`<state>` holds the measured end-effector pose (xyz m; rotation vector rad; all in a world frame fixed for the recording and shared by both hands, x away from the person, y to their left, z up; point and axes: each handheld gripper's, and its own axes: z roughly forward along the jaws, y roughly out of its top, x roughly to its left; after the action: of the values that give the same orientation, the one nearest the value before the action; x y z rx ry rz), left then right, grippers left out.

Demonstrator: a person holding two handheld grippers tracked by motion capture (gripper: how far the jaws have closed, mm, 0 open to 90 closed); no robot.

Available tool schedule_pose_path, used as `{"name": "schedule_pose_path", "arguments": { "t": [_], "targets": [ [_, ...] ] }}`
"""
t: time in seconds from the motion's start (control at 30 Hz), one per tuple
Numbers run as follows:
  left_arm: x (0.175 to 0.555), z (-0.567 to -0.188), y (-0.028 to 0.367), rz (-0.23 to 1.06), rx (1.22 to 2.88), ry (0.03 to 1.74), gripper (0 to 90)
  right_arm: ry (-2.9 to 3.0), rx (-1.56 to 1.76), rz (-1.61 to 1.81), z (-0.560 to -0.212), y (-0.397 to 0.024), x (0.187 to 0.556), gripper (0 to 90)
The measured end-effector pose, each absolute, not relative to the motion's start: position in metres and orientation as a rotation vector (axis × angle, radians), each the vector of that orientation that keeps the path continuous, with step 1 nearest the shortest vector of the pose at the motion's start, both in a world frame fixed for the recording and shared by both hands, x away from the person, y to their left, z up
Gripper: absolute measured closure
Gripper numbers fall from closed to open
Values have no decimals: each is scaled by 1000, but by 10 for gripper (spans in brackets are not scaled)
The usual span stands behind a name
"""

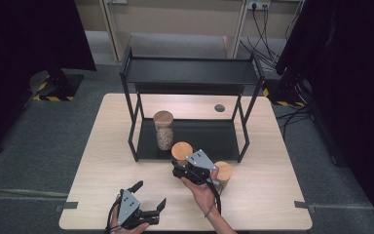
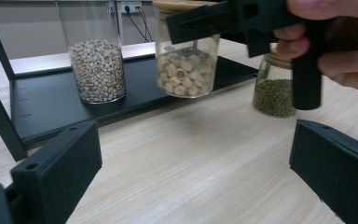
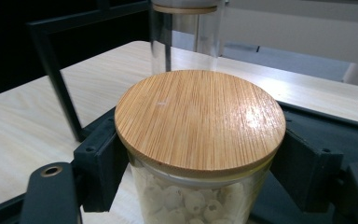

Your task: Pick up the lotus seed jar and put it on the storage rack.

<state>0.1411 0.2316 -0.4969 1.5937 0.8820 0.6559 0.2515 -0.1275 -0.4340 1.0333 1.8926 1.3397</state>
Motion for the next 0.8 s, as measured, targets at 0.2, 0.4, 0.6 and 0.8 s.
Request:
{"name": "schedule_pose_path", "arguments": {
  "t": [0.2, 0.4, 0.6, 0.8],
  "targets": [
    [141, -497, 232, 656, 1594, 884, 16, 1864, 1065, 1301, -433, -115, 266, 253],
    [141, -497, 233, 655, 1589, 886, 16, 1836, 1098, 1258, -431, -103, 280, 253],
    [141, -496, 233, 655, 1587, 885, 16, 1808, 1142, 1224, -431, -98, 293, 253],
    [142, -496, 234, 656, 1588, 886, 16, 1791, 1171, 1193, -435, -91, 305, 253]
  ]
}}
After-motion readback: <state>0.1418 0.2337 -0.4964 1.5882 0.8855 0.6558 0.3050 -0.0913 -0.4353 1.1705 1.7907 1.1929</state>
